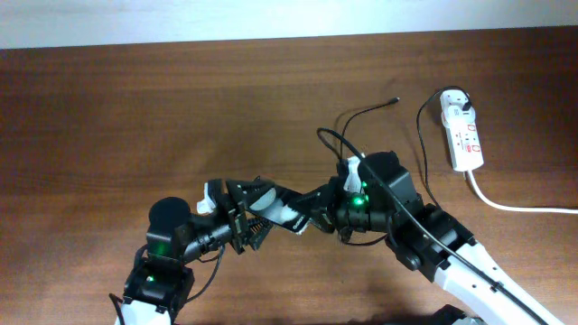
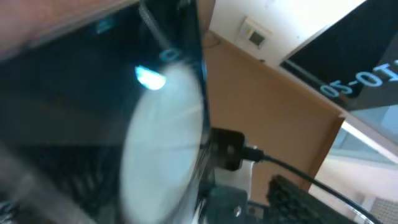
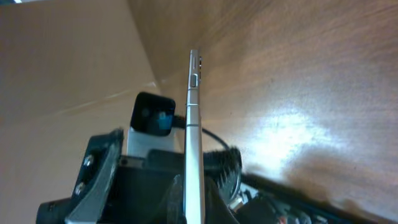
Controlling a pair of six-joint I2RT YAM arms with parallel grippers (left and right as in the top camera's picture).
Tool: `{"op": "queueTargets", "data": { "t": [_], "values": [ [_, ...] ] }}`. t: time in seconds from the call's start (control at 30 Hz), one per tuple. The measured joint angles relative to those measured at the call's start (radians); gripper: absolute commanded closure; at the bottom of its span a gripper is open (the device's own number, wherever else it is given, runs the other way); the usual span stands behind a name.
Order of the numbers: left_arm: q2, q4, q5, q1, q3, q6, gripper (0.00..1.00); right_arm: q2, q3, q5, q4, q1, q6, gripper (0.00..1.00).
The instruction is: Plug charger to phone and switch on socket
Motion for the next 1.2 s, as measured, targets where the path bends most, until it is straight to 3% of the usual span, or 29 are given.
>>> {"op": "queueTargets", "data": {
  "t": [0.33,0.57,0.8,0.9,1.2],
  "values": [
    [0.000,0.002,-0.056,0.000,0.000,-0.017,0.52,-0.048,0.000,-0.037,-0.027,0.000,0.128,0.96],
    [0.000,0.002,-0.059,0.000,0.000,-0.047,0.71,-0.048,0.000,0.050,0.006,0.000,0.236,0.96],
    [0.000,0.032,-0.058,0.000,0.000,-0.106,0.70,-0.048,0.000,0.084,0.052,0.000,0.341,0.96],
    [0.000,0.043,-0.065,0.000,0.000,-0.108,0.75,-0.048,0.000,0.084,0.053,0.000,0.349,0.96],
    [0.002,0.119,-0.100,0.000,0.000,-0.110,0.76,-0.048,0.000,0.083,0.063,0.000,0.365,0.96]
  ]
}}
